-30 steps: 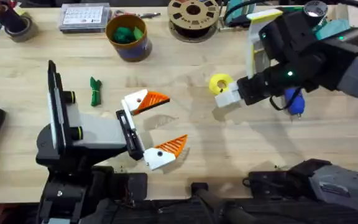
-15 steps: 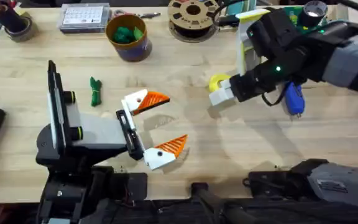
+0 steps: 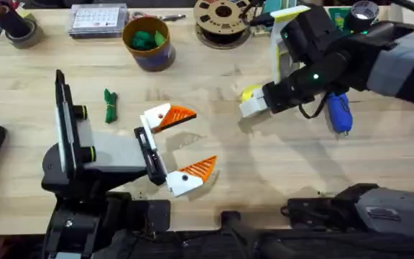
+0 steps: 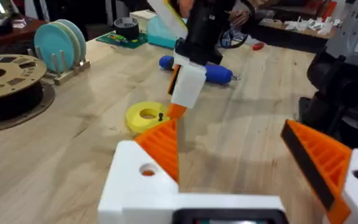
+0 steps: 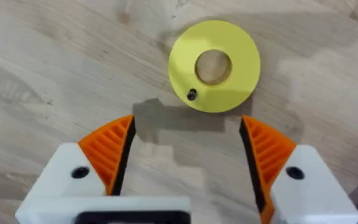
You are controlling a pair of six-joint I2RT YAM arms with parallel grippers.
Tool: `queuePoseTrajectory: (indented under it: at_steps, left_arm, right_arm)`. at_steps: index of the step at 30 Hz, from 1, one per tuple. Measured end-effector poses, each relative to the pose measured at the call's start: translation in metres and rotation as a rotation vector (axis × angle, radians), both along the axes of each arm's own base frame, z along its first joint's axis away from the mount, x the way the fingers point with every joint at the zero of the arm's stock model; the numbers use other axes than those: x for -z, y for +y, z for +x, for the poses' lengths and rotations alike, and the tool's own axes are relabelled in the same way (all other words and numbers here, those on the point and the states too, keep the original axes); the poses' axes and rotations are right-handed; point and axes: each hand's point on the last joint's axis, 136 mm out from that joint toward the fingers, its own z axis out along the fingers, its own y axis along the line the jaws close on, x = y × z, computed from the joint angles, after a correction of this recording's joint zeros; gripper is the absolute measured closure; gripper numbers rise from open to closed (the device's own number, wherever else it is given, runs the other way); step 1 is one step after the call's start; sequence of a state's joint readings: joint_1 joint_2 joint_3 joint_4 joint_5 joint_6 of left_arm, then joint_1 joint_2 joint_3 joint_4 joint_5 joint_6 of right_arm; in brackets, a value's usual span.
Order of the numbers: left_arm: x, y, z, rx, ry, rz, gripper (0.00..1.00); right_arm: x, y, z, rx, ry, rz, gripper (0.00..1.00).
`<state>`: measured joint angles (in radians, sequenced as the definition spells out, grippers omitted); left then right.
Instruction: Pick up the gripper from the table and insert it into the empty holder that is missing its gripper. Then pick up a screw, insert it into the mounting hole, and use the screwdriver to tighten it. Finally, clean up the table by picking up the vegetable and placing it into the bucket.
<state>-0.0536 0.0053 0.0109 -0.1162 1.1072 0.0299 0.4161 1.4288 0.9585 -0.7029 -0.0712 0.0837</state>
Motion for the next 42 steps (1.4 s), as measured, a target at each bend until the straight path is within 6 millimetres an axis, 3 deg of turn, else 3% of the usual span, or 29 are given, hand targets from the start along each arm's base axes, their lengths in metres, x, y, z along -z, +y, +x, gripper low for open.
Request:
queuePoseTrajectory:
  at_steps: [18, 42]
  left_arm:
    - [0.0, 0.0, 0.0, 0.0, 0.0, 0.0, 0.015]
    - [0.0, 0.0, 0.0, 0.0, 0.0, 0.0, 0.015]
  right_arm:
    - [0.008, 0.006, 0.006, 0.007, 0.02, -0.033, 0.009]
    - [0.019, 0.01, 0.014, 0.01, 0.04, -0.041, 0.133]
